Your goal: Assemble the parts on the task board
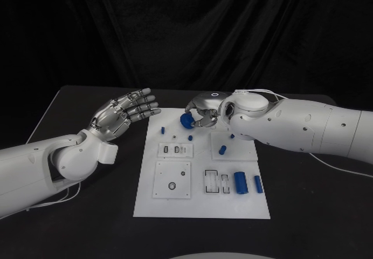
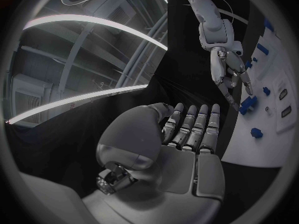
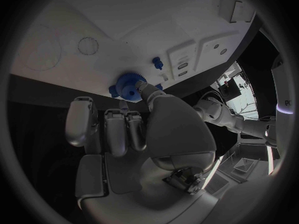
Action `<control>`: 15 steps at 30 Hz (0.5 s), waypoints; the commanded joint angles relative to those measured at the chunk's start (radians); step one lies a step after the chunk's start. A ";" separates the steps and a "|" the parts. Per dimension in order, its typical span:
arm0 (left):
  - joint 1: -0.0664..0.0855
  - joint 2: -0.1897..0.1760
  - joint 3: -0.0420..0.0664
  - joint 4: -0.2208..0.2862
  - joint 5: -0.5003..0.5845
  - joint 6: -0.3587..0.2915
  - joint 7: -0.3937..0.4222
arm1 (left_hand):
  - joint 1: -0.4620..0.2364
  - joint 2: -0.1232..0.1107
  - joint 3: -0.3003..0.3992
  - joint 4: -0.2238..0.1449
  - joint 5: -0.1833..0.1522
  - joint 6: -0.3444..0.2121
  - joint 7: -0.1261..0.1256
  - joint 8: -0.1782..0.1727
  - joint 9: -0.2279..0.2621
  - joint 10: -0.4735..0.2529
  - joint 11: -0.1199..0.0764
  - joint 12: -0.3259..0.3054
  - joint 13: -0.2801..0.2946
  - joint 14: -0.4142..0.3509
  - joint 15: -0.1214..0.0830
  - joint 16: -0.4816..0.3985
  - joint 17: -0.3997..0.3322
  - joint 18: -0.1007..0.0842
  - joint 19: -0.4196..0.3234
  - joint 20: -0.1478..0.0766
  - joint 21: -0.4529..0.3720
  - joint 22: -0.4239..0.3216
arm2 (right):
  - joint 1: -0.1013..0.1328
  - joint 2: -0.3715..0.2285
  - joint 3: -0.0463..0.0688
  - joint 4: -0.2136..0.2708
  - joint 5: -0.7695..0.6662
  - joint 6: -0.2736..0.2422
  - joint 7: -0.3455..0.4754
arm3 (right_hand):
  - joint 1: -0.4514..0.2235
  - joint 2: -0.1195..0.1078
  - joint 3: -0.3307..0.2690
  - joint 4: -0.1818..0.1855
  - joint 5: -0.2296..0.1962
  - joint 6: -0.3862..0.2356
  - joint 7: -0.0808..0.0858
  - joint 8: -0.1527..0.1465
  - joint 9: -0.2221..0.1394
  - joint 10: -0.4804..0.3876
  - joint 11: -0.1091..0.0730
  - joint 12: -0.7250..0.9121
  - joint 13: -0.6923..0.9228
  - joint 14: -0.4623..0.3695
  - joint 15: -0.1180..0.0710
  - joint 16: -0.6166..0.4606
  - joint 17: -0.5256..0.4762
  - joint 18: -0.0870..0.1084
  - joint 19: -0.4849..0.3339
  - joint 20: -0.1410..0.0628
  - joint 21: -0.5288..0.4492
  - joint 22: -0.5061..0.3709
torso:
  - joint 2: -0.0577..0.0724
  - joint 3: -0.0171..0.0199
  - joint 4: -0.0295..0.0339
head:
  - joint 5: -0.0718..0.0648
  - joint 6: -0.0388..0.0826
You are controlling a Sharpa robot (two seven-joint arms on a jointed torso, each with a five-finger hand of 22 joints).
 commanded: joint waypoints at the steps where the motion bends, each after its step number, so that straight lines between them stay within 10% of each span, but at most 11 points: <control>1: -0.002 0.003 0.001 0.000 0.006 0.013 0.007 | -0.008 0.002 0.007 0.001 0.002 0.003 0.003 0.003 0.001 0.002 0.003 0.003 0.001 0.008 0.001 0.006 0.001 -0.007 0.005 -0.004 0.005 -0.001 | -0.003 0.002 0.001 0.002 -0.007 0.010 -0.008 | 0.003 0.008 -0.004 0.000 -0.006 0.016 0.000 0.004 0.003 -0.001 0.000 -0.002 0.150 0.061 0.006 -0.004 0.161 0.009 -0.007 0.000 0.000 0.052 | 0.000 0.0000 -0.0009 | -0.001 -0.001; 15: -0.002 0.005 0.001 -0.002 0.006 0.014 0.007 | -0.009 0.003 0.009 0.001 0.002 0.004 0.004 0.004 0.002 0.003 0.004 0.004 0.001 0.008 0.001 0.006 0.001 -0.007 0.005 -0.004 0.005 -0.001 | -0.005 0.025 0.001 -0.013 -0.007 0.015 0.001 | 0.009 0.022 -0.003 0.000 -0.006 0.057 -0.002 0.015 0.007 0.002 -0.001 -0.001 0.152 0.061 0.005 -0.005 0.161 0.009 -0.005 -0.001 -0.002 0.054 | 0.000 -0.0004 0.0017 | -0.004 -0.002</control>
